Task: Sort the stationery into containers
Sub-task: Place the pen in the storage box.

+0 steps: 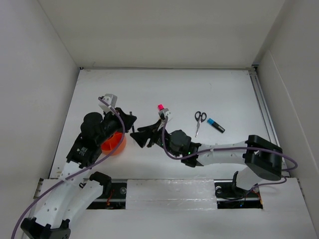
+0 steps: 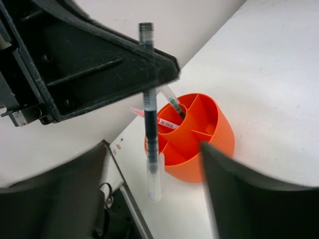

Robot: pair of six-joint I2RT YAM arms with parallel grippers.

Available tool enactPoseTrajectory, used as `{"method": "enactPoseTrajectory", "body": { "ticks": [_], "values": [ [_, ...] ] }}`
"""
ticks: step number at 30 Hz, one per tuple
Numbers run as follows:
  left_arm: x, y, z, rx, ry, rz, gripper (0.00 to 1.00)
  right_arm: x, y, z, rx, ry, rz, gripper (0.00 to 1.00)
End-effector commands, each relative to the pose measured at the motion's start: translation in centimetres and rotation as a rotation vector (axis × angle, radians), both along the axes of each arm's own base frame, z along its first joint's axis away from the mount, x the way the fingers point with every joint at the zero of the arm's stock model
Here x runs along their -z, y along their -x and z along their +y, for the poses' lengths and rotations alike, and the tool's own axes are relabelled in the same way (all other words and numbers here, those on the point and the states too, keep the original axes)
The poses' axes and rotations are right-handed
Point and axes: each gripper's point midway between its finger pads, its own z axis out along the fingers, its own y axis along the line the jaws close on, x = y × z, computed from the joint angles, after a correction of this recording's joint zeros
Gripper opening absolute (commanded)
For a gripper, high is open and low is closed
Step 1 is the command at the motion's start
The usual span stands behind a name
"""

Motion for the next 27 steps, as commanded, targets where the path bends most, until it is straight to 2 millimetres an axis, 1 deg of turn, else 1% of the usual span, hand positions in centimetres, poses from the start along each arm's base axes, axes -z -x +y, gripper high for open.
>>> {"method": "enactPoseTrajectory", "body": {
  "ticks": [1, 2, 4, 5, 6, 7, 8, 9, 10, 11, 12, 13, 14, 15, 16, 17, 18, 19, 20, 21, 22, 23, 25, 26, 27],
  "values": [
    [-3.0, -0.9, 2.8, -0.153, -0.018, -0.115, 0.0, -4.5, -0.5, -0.3, 0.041, -0.113, -0.055, 0.82],
    [-2.8, -1.8, 4.9, -0.279, -0.04, -0.125, 0.0, -3.2, -0.9, -0.6, 0.07, -0.077, -0.038, 1.0],
    [-3.0, -1.9, 7.2, -0.41, -0.039, -0.145, 0.0, -2.1, -1.0, -1.5, 0.089, -0.047, -0.025, 1.0],
    [-2.8, -2.2, 8.3, -0.469, -0.046, -0.152, 0.0, -2.0, -0.8, -1.9, 0.09, -0.041, -0.023, 1.0],
    [-2.9, -2.4, 9.8, -0.558, -0.06, -0.156, 0.0, -1.8, -0.8, -2.3, 0.099, -0.037, -0.021, 1.0],
    [-2.4, -2.6, 10.4, -0.593, -0.072, -0.15, 0.0, -0.6, -0.8, -2.9, 0.109, -0.004, -0.018, 1.0],
    [-2.5, -2.6, 11.0, -0.626, -0.078, -0.151, 0.0, -0.9, -0.6, -3.4, 0.109, -0.012, -0.021, 1.0],
    [-1.8, -2.8, 12.2, -0.697, -0.103, -0.14, 0.0, -0.2, -0.6, -3.9, 0.118, 0.012, -0.012, 1.0],
    [-1.8, -2.8, 12.9, -0.733, -0.11, -0.141, 0.0, -0.2, -0.7, -4.3, 0.128, 0.011, -0.011, 1.0],
    [-1.3, -2.9, 13.5, -0.766, -0.132, -0.126, 0.0, 0.8, -0.5, -4.9, 0.128, 0.035, -0.004, 1.0],
    [-0.8, -2.9, 14.1, -0.805, -0.137, -0.116, 0.0, 0.4, -0.2, -5.5, 0.128, 0.028, -0.006, 1.0],
    [-0.4, -2.8, 15.2, -0.867, -0.167, -0.104, 0.0, 0.5, -0.2, -5.9, 0.137, 0.029, -0.005, 1.0],
    [0.5, -2.7, 15.6, -0.889, -0.188, -0.09, 0.0, 1.3, 0.0, -6.5, 0.137, 0.044, -0.001, 1.0],
    [0.1, -2.6, 15.9, -0.909, -0.17, -0.111, 0.0, 0.8, 0.2, -7.0, 0.137, 0.028, -0.005, 1.0],
    [0.1, -2.4, 16.6, -0.932, -0.194, -0.127, 0.0, 0.6, 0.3, -7.3, 0.137, 0.024, -0.007, 1.0],
    [0.0, -2.3, 16.9, -0.948, -0.192, -0.141, 0.0, 1.5, 0.4, -7.9, 0.138, 0.048, -0.008, 1.0],
    [0.2, -1.9, 17.3, -0.961, -0.191, -0.16, 0.0, 1.4, 0.6, -8.2, 0.138, 0.044, -0.009, 1.0],
    [-0.7, -2.0, 17.5, -0.973, -0.174, -0.199, 0.0, 0.8, 0.7, -8.6, 0.139, 0.035, -0.022, 1.0],
    [-0.8, -1.9, 17.8, -0.981, -0.193, -0.214, 0.0, 0.7, 0.9, -8.7, 0.13, 0.038, -0.022, 1.0],
    [-0.6, -2.0, 17.8, -0.98, -0.202, -0.217, 0.0, 1.0, 1.0, -8.9, 0.13, 0.047, -0.02, 1.0],
    [-0.8, -2.0, 17.7, -0.981, -0.195, -0.223, 0.0, 0.4, 1.1, -9.3, 0.131, 0.041, -0.03, 1.0],
    [-0.8, -1.9, 17.9, -0.988, -0.205, -0.224, 0.0, 0.4, 1.3, -9.4, 0.122, 0.047, -0.03, 1.0],
    [0.5, -2.6, 17.6, -0.97, -0.252, -0.193, 0.0, 0.4, 1.5, -10.0, 0.123, 0.047, -0.038, 1.0],
    [0.8, -2.8, 17.5, -0.968, -0.263, -0.183, 0.0, -0.4, 1.7, -10.2, 0.112, 0.031, -0.045, 1.0],
    [1.0, -2.9, 17.4, -0.966, -0.272, -0.176, 0.0, -0.3, 1.8, -10.5, 0.112, 0.029, -0.045, 1.0]
  ]
}}
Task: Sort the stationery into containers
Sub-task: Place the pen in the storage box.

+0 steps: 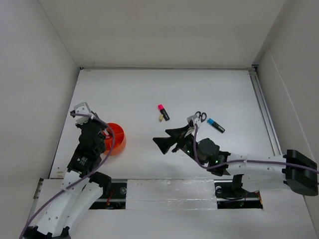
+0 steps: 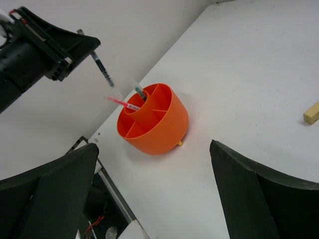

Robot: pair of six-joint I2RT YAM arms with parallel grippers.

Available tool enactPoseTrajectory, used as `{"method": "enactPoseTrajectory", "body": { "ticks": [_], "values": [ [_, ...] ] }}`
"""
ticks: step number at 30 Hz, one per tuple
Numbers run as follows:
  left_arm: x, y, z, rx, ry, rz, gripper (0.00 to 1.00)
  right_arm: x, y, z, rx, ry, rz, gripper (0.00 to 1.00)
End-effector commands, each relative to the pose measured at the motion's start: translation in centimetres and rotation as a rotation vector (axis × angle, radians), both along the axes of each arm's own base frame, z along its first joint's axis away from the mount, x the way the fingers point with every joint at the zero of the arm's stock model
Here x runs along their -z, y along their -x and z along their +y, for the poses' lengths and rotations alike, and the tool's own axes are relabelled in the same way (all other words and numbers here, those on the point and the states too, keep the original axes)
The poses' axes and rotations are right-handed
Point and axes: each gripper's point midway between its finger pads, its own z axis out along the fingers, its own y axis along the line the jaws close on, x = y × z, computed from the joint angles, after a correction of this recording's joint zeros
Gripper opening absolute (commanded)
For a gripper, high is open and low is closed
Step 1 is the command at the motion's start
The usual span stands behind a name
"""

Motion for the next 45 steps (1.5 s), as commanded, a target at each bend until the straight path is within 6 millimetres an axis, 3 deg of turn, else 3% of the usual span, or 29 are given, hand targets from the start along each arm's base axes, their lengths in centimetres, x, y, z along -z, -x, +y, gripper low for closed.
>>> {"method": "enactPoseTrajectory", "body": {
  "ticks": [1, 2, 15, 30, 33, 36, 42, 45],
  "values": [
    [0.2, -0.8, 0.4, -0.034, -0.035, 0.007, 0.0, -0.9, 0.6, -0.9, -0.012, -0.016, -0.03, 1.0],
    [0.6, -1.1, 0.3, -0.033, -0.042, 0.024, 0.0, -1.8, 0.7, -1.3, -0.011, -0.033, -0.045, 1.0],
    [2.8, -1.5, 1.2, -0.108, -0.089, 0.101, 0.0, -2.2, 1.7, -4.0, -0.009, -0.049, -0.061, 1.0],
    [3.7, -1.9, 0.6, -0.09, -0.077, 0.127, 0.07, -3.6, 2.2, -6.7, 0.02, -0.088, -0.071, 1.0],
    [3.9, -2.1, 0.4, -0.082, -0.07, 0.132, 0.13, -3.3, 2.0, -6.8, 0.029, -0.08, -0.066, 1.0],
    [4.1, -2.1, 0.3, -0.072, -0.071, 0.141, 0.26, -3.6, 2.1, -6.9, 0.029, -0.089, -0.07, 1.0],
    [4.2, -1.9, 0.1, -0.061, -0.057, 0.13, 0.32, -3.6, 1.8, -7.1, 0.048, -0.089, -0.067, 1.0],
    [3.5, -1.6, -0.1, -0.042, -0.031, 0.102, 0.42, -2.9, 1.4, -7.2, 0.075, -0.075, -0.049, 1.0]
  ]
}}
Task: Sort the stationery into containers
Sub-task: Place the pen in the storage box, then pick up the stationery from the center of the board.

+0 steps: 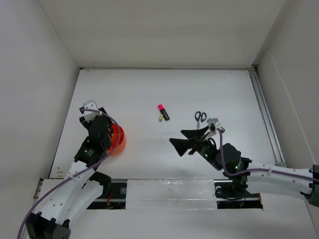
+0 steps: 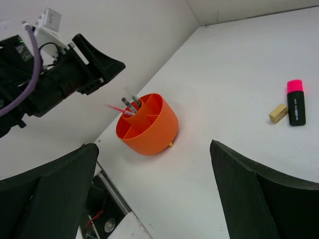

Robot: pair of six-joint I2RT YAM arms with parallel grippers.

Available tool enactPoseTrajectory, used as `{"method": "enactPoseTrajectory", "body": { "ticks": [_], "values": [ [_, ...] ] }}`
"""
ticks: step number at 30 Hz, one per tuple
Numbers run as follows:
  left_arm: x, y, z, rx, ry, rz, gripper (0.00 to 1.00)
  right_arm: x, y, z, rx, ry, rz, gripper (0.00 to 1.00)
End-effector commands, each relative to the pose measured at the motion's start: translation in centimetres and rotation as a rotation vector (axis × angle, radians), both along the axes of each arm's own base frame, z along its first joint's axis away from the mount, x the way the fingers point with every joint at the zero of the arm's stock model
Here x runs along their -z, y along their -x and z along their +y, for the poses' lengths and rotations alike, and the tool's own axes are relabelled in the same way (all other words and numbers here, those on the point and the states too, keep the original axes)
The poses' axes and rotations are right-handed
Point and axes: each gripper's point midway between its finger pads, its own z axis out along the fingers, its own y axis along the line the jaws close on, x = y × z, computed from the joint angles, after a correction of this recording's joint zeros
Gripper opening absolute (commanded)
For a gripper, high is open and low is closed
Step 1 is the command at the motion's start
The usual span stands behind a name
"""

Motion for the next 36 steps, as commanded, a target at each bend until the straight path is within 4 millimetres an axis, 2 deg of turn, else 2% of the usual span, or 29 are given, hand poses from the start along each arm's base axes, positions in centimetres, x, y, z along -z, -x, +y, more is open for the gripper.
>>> {"method": "enactPoseTrajectory", "body": {
  "ticks": [1, 2, 3, 4, 5, 7, 8, 9, 10, 11, 12, 13, 14, 15, 17, 18, 19, 21, 22, 24, 25, 26, 27, 28, 29, 32, 33, 34, 36],
  "values": [
    [-1.5, 0.2, -0.3, 0.017, 0.065, -0.073, 0.48, 0.2, -0.7, -0.2, 0.045, 0.003, 0.007, 1.0],
    [-2.1, 0.4, -0.5, 0.031, 0.079, -0.099, 0.64, 0.1, -1.1, -0.1, 0.056, 0.006, 0.021, 1.0],
    [-2.4, 0.5, -0.7, 0.044, 0.099, -0.116, 0.74, 1.3, -1.3, 0.5, 0.055, 0.043, 0.052, 1.0],
    [-3.2, 0.5, -1.2, 0.072, 0.129, -0.142, 0.96, 1.6, -1.8, 0.5, 0.069, 0.065, 0.06, 1.0],
    [-4.2, 0.6, -1.5, 0.093, 0.157, -0.173, 1.0, 1.3, -2.2, 0.8, 0.077, 0.062, 0.072, 1.0],
    [-5.4, 1.3, -2.3, 0.149, 0.209, -0.216, 1.0, 3.1, -3.2, 1.3, 0.1, 0.137, 0.111, 1.0],
    [-5.8, 1.4, -2.5, 0.16, 0.229, -0.233, 1.0, 3.4, -3.8, 1.3, 0.116, 0.148, 0.131, 1.0],
    [-6.9, 2.0, -2.3, 0.161, 0.249, -0.269, 1.0, 2.7, -4.4, 1.6, 0.129, 0.151, 0.134, 1.0],
    [-7.5, 2.2, -2.5, 0.178, 0.258, -0.287, 1.0, 4.4, -4.9, 2.0, 0.132, 0.204, 0.179, 1.0],
    [-8.1, 2.4, -3.0, 0.213, 0.267, -0.293, 1.0, 4.8, -5.3, 2.3, 0.126, 0.224, 0.201, 1.0],
    [-9.2, 2.9, -3.3, 0.24, 0.276, -0.307, 1.0, 5.2, -6.7, 2.4, 0.15, 0.257, 0.234, 1.0],
    [-9.8, 3.1, -3.8, 0.27, 0.291, -0.31, 1.0, 4.9, -7.4, 2.6, 0.155, 0.246, 0.246, 1.0],
    [-10.2, 3.3, -5.0, 0.347, 0.303, -0.301, 1.0, 5.7, -7.7, 2.8, 0.137, 0.286, 0.274, 1.0],
    [-10.8, 3.6, -5.8, 0.396, 0.299, -0.301, 1.0, 4.8, -9.2, 2.5, 0.164, 0.27, 0.287, 1.0],
    [-11.7, 4.1, -7.2, 0.502, 0.264, -0.301, 1.0, 5.7, -10.3, 2.4, 0.179, 0.291, 0.333, 1.0],
    [-12.4, 4.6, -8.6, 0.598, 0.263, -0.315, 1.0, 6.3, -11.0, 1.8, 0.181, 0.3, 0.352, 1.0],
    [-12.7, 5.1, -8.9, 0.63, 0.247, -0.335, 1.0, 5.7, -11.4, 1.7, 0.179, 0.287, 0.351, 1.0],
    [-13.7, 5.4, -7.8, 0.559, 0.34, -0.416, 1.0, 6.8, -12.0, 1.6, 0.167, 0.308, 0.381, 1.0],
    [-13.9, 5.8, -7.6, 0.54, 0.397, -0.442, 1.0, 6.2, -13.0, 1.3, 0.183, 0.3, 0.384, 1.0],
    [-15.1, 7.0, -5.9, 0.451, 0.547, -0.539, 1.0, 7.9, -13.4, 1.4, 0.185, 0.355, 0.433, 1.0],
    [-15.0, 7.0, -5.5, 0.425, 0.574, -0.539, 1.0, 8.2, -13.5, 1.5, 0.186, 0.371, 0.446, 1.0],
    [-16.0, 7.6, -5.4, 0.426, 0.592, -0.555, 1.0, 7.6, -14.1, 1.8, 0.199, 0.37, 0.442, 1.0],
    [-16.0, 7.8, -5.8, 0.444, 0.608, -0.541, 1.0, 8.6, -14.2, 2.3, 0.201, 0.401, 0.462, 1.0],
    [-15.7, 7.4, -6.2, 0.452, 0.615, -0.521, 1.0, 9.4, -14.5, 1.7, 0.24, 0.431, 0.489, 1.0],
    [-16.1, 7.5, -6.4, 0.467, 0.617, -0.522, 1.0, 9.1, -14.6, 2.1, 0.244, 0.441, 0.489, 1.0],
    [-17.3, 8.2, -6.9, 0.5, 0.628, -0.497, 1.0, 10.7, -14.7, 3.2, 0.244, 0.458, 0.521, 0.99],
    [-18.8, 9.1, -6.6, 0.528, 0.562, -0.516, 1.0, 10.5, -14.8, 4.0, 0.233, 0.458, 0.517, 0.97],
    [-19.6, 9.8, -6.3, 0.553, 0.495, -0.536, 1.0, 11.8, -15.2, 4.3, 0.244, 0.484, 0.532, 0.97],
    [-20.1, 10.8, -5.2, 0.53, 0.447, -0.563, 1.0, 12.0, -15.4, 5.6, 0.249, 0.498, 0.54, 0.9]
  ]
}}
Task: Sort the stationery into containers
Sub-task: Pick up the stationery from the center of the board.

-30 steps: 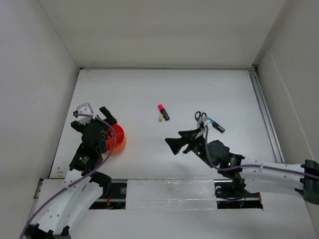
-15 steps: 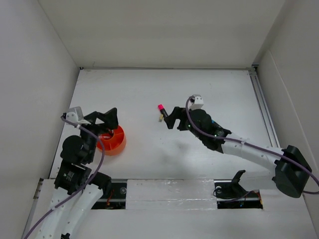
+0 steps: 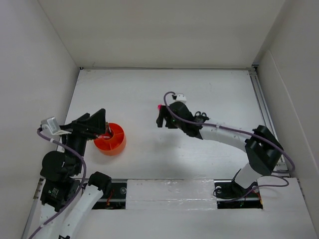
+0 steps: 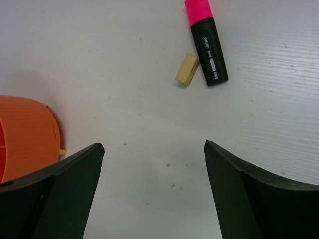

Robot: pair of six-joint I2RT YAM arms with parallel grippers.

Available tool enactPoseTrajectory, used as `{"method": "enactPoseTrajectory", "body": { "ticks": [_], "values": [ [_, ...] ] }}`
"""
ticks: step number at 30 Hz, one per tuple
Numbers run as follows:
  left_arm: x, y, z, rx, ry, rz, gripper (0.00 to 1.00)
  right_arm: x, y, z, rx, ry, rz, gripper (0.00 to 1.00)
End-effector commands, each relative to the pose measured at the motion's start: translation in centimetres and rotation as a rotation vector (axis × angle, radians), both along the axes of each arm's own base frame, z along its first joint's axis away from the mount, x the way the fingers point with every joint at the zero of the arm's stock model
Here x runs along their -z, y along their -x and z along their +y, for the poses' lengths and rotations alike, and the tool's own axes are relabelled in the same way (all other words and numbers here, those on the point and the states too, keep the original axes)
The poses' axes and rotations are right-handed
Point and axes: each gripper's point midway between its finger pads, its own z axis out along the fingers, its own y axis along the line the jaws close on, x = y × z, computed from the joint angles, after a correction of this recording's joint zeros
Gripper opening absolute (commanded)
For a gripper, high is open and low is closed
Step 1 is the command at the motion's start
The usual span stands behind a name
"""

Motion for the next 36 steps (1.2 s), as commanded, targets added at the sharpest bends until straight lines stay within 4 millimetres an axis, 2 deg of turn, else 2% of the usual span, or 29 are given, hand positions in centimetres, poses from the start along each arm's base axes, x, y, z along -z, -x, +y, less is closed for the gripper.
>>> {"method": "enactPoseTrajectory", "body": {
  "ticks": [1, 2, 3, 4, 5, 7, 8, 10, 11, 12, 14, 15, 17, 24, 29, 32, 34, 35, 36],
  "values": [
    [-2.8, 3.0, 1.3, -0.006, -0.063, -0.127, 1.0, -0.7, -1.0, 2.1, 0.031, -0.002, -0.003, 0.87],
    [-3.2, 3.4, 1.2, 0.009, -0.069, -0.163, 1.0, 1.2, -1.2, 2.3, 0.031, 0.043, 0.033, 0.83],
    [-3.0, 3.8, 0.6, 0.043, -0.088, -0.176, 1.0, 1.6, -1.6, 2.5, 0.038, 0.057, 0.037, 0.72],
    [-3.0, 3.8, 0.7, 0.04, -0.093, -0.187, 1.0, 1.0, -2.2, 3.3, 0.039, 0.047, 0.03, 0.68],
    [-3.0, 3.8, 0.7, 0.04, -0.093, -0.187, 1.0, 2.4, -2.5, 3.6, 0.038, 0.076, 0.052, 0.65],
    [-2.9, 3.7, 1.1, 0.015, -0.099, -0.184, 1.0, 2.5, -3.2, 3.9, 0.055, 0.1, 0.055, 0.62],
    [-2.5, 3.4, 1.0, 0.013, -0.11, -0.18, 1.0, 3.4, -3.3, 4.1, 0.055, 0.113, 0.065, 0.62],
    [-2.4, 3.0, 0.6, 0.021, -0.137, -0.197, 1.0, 4.1, -3.6, 3.7, 0.081, 0.141, 0.072, 0.6],
    [-1.6, 2.7, 0.4, 0.022, -0.139, -0.191, 1.0, 4.1, -3.8, 3.9, 0.081, 0.144, 0.075, 0.6],
    [-0.7, 2.1, 0.6, 0.008, -0.13, -0.146, 1.0, 5.2, -3.8, 3.6, 0.096, 0.163, 0.091, 0.6],
    [-0.4, 1.5, 0.5, 0.004, -0.126, -0.099, 1.0, 5.3, -4.4, 3.5, 0.107, 0.166, 0.095, 0.57],
    [0.1, 0.8, 0.1, 0.006, -0.139, -0.072, 1.0, 6.3, -4.2, 3.3, 0.107, 0.189, 0.112, 0.56],
    [0.5, 0.3, 0.0, 0.005, -0.159, -0.055, 1.0, 6.6, -4.8, 3.1, 0.117, 0.191, 0.116, 0.54],
    [0.5, 0.1, 0.2, -0.009, -0.162, -0.04, 1.0, 8.0, -6.5, 2.3, 0.153, 0.206, 0.133, 0.5],
    [0.5, 0.3, -0.3, 0.019, -0.164, -0.053, 1.0, 8.9, -7.6, 2.6, 0.149, 0.205, 0.149, 0.5],
    [0.5, 0.3, -0.5, 0.028, -0.165, -0.054, 1.0, 8.5, -8.4, 3.1, 0.145, 0.178, 0.146, 0.5],
    [0.5, 0.3, -0.5, 0.028, -0.165, -0.054, 1.0, 9.2, -8.5, 3.2, 0.139, 0.192, 0.15, 0.49],
    [0.5, 0.3, -0.5, 0.028, -0.165, -0.054, 1.0, 8.7, -8.8, 3.5, 0.139, 0.182, 0.141, 0.48],
    [0.5, 0.3, -0.5, 0.028, -0.165, -0.054, 1.0, 9.3, -8.8, 3.4, 0.139, 0.191, 0.149, 0.48]
  ]
}}
